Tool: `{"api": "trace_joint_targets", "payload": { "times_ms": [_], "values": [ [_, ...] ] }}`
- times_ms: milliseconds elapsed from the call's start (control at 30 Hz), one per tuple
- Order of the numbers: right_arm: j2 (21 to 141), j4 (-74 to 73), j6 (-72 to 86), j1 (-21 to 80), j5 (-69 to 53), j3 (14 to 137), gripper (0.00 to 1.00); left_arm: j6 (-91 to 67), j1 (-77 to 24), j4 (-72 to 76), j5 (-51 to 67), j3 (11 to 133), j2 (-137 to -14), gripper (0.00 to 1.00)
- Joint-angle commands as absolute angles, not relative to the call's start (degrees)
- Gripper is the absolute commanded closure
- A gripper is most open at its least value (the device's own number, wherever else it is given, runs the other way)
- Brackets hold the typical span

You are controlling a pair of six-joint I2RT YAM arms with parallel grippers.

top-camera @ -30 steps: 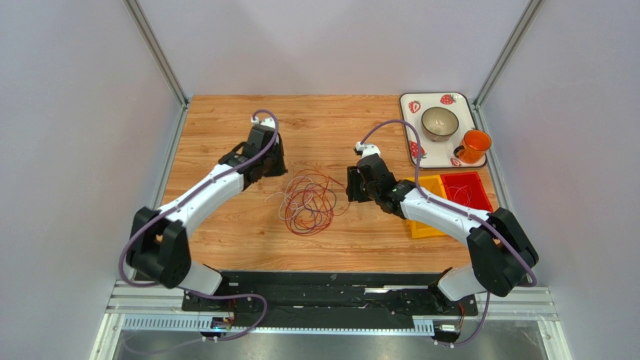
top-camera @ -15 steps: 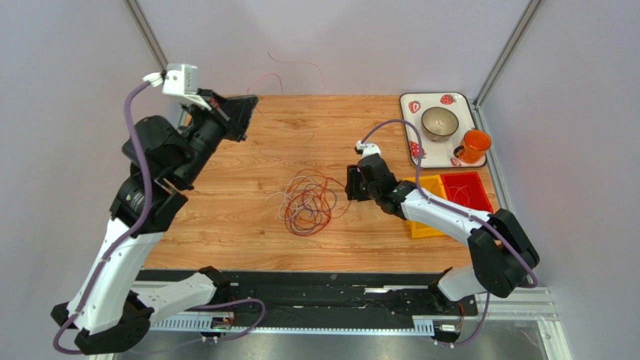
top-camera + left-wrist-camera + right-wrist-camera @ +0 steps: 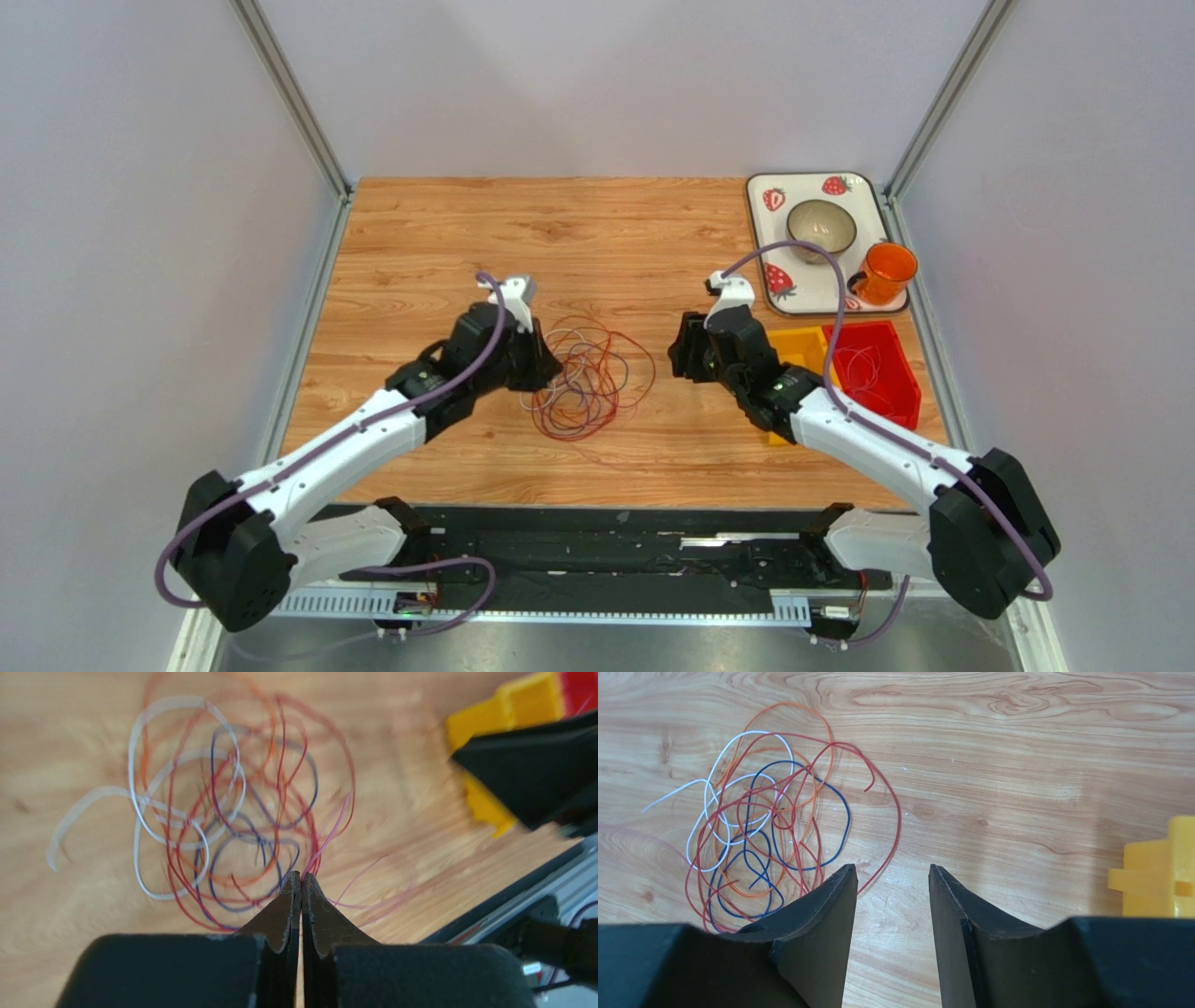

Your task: Untangle the cables

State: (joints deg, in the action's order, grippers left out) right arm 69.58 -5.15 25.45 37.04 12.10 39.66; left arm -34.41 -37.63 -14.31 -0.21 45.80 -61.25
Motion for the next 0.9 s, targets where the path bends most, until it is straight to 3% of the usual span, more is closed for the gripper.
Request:
{"api": "trace_joint_targets", "payload": {
  "times_ms": [0, 400, 500, 533, 567, 633, 867],
  "values": [
    [65.9, -6.1, 28.3, 36.8, 12.7, 40.2, 0.53, -39.9, -40.8, -6.4, 3.9, 42.1, -62.8, 1.00],
    [59.4, -20.6, 29.7, 42.4, 4.4, 42.9, 0.50, -39.9, -47.5, -11.7, 1.5, 38.5, -63.1, 0.97],
    [59.0, -22.6, 31.3, 44.6, 3.2, 42.4, 0.50, -39.6, -47.9, -13.4, 0.1, 37.6, -62.7, 0.78],
    [58.9, -23.0, 31.7, 45.4, 3.4, 42.1, 0.50, -39.2, -47.9, -13.2, 0.1, 37.1, -62.3, 0.65],
    [58.7, -23.7, 32.0, 47.0, 3.8, 41.8, 0.50, -38.9, -47.9, -13.2, 0.1, 36.7, -62.1, 0.60],
    [58.4, -24.1, 32.8, 48.4, 4.6, 41.1, 0.50, -38.4, -47.9, -14.6, -1.9, 37.4, -62.2, 0.54],
    [62.6, -24.6, 30.2, 56.7, 6.6, 43.3, 0.50, -37.5, -48.0, -18.1, -7.8, 38.5, -59.4, 0.54]
  ]
}}
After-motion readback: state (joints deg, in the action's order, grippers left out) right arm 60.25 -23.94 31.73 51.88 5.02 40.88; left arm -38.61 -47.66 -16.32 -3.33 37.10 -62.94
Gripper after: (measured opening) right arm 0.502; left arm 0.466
